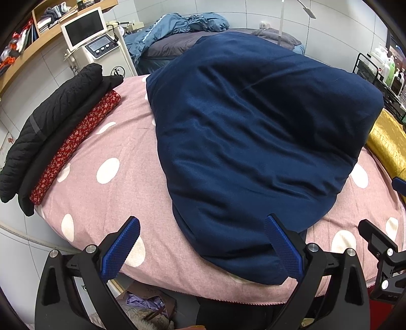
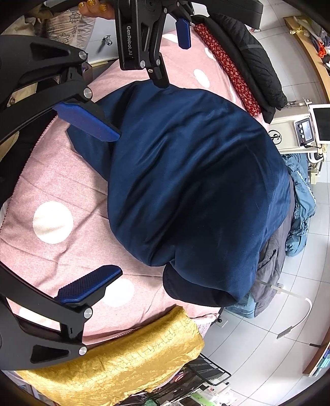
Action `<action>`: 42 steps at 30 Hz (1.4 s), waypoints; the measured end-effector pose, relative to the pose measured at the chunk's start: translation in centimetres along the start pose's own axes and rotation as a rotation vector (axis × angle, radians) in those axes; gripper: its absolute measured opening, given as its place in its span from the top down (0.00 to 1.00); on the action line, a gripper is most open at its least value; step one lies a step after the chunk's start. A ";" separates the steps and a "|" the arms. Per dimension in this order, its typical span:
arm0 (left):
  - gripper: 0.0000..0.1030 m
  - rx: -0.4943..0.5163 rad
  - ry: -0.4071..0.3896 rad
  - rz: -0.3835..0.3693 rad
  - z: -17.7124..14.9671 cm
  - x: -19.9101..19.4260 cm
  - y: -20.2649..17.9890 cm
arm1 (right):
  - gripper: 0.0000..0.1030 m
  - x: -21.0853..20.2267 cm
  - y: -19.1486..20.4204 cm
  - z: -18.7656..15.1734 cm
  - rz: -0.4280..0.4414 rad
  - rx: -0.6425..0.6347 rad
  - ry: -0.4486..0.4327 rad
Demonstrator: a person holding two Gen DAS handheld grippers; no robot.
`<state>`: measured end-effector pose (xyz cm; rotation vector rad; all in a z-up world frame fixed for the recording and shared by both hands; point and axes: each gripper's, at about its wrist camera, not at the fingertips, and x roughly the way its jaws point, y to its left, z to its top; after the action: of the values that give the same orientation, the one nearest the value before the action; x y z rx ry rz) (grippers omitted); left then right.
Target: Fold large clothes
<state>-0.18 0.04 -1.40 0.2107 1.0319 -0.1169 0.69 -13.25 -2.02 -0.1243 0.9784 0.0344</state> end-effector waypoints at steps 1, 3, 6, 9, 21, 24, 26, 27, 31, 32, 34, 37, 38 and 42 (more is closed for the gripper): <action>0.06 0.000 0.000 0.000 0.0 0.0 -0.1 | 0.06 0.0 0.0 0.0 0.000 -0.001 0.000; 0.06 0.000 0.001 0.000 0.0 0.0 -0.1 | 0.06 0.0 0.0 -0.1 -0.002 -0.005 0.002; 0.06 0.001 0.001 0.000 0.0 0.0 -0.1 | 0.06 0.1 0.1 -0.2 -0.006 -0.011 0.003; 0.06 0.001 0.001 0.001 0.0 0.0 -0.1 | 0.06 0.1 0.3 -0.3 -0.009 -0.019 0.003; 0.06 0.003 0.005 0.000 -0.1 0.0 -0.2 | 0.06 0.2 0.5 -0.3 -0.019 -0.035 0.012; 0.06 0.004 0.005 0.000 -0.2 0.1 -0.4 | 0.06 0.3 0.6 -0.4 -0.020 -0.040 0.015; 0.06 0.004 0.006 0.000 -0.1 0.1 -0.4 | 0.06 0.3 0.6 -0.5 -0.022 -0.045 0.017; 0.06 0.003 0.006 0.000 -0.1 0.1 -0.4 | 0.06 0.3 0.7 -0.5 -0.023 -0.046 0.018; 0.06 0.004 0.006 0.000 -0.1 0.1 -0.3 | 0.06 0.4 0.8 -0.5 -0.025 -0.052 0.022; 0.06 0.005 0.006 0.000 -0.1 0.0 -0.3 | 0.06 0.4 0.8 -0.5 -0.025 -0.054 0.023; 0.06 0.008 0.004 0.000 -0.2 0.0 -0.4 | 0.06 0.4 0.9 -0.5 -0.028 -0.058 0.024; 0.06 0.012 0.005 -0.001 -0.1 0.1 -0.5 | 0.06 0.4 1.0 -0.5 -0.030 -0.062 0.024; 0.06 0.013 0.007 -0.001 -0.1 0.1 -0.6 | 0.06 0.5 1.0 -0.5 -0.031 -0.063 0.028; 0.06 0.015 0.010 -0.002 0.0 0.2 -0.6 | 0.06 0.7 1.0 -0.6 -0.034 -0.067 0.032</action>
<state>-0.21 -0.53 -1.69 0.2241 1.0413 -0.1257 0.51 -12.29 -2.98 -0.2036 1.0077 0.0341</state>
